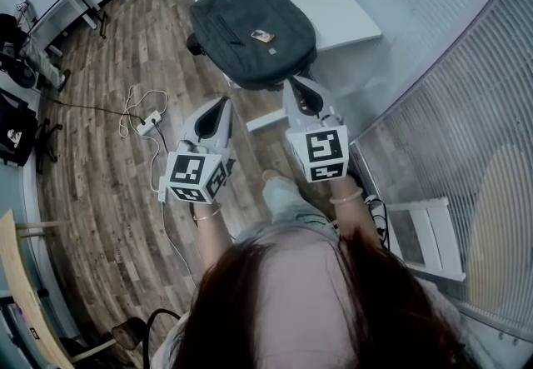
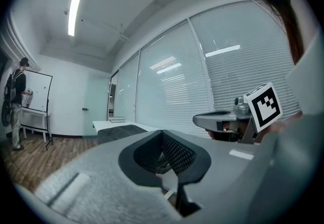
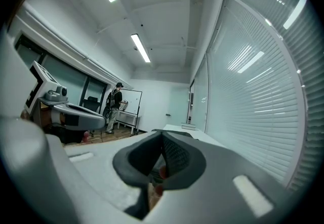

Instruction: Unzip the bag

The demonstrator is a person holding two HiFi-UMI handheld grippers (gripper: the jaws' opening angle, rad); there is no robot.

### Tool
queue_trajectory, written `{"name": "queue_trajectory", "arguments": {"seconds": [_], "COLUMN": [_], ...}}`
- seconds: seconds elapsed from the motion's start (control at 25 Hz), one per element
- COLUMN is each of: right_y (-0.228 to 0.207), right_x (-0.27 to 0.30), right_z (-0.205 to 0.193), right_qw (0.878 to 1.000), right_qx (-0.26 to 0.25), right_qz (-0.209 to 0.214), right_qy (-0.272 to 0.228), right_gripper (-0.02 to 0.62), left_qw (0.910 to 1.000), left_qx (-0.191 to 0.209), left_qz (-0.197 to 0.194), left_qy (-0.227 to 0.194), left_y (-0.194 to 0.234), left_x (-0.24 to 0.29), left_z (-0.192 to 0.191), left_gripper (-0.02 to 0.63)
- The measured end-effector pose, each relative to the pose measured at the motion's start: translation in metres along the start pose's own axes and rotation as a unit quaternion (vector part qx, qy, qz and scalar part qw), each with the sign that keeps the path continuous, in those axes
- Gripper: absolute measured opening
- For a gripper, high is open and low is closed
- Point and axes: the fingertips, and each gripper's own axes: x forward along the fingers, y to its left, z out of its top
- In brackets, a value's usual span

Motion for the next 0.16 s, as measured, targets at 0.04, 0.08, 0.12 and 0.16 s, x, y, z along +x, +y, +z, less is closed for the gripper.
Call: {"name": "queue_trajectory", "arguments": {"seconds": [0.04, 0.08, 0.12, 0.16], "right_y": [0.0007, 0.0013, 0.002, 0.0026], "right_x": [0.0005, 0.001, 0.0015, 0.002], "right_z": [0.0003, 0.0005, 0.0007, 0.0008], "right_qw": [1.0, 1.0, 1.0, 1.0], "right_qx": [0.0, 0.0, -0.001, -0.001], "right_qz": [0.001, 0.001, 0.002, 0.003], "right_qy": [0.0, 0.0, 0.0, 0.0], "right_gripper": [0.003, 0.003, 0.003, 0.003], "left_qw": [1.0, 1.0, 1.0, 1.0], "left_qx": [-0.001, -0.001, -0.002, -0.002], "left_qz": [0.0, 0.0, 0.001, 0.001], "left_qy": [0.0, -0.001, -0.002, -0.003], "left_y": [0.0008, 0.0016, 0.0025, 0.0034], "left_x": [0.0002, 0.0005, 0.0007, 0.001], "left_z": [0.0001, 0.0004, 0.0007, 0.0011], "left_gripper": [0.01, 0.009, 0.009, 0.01]}}
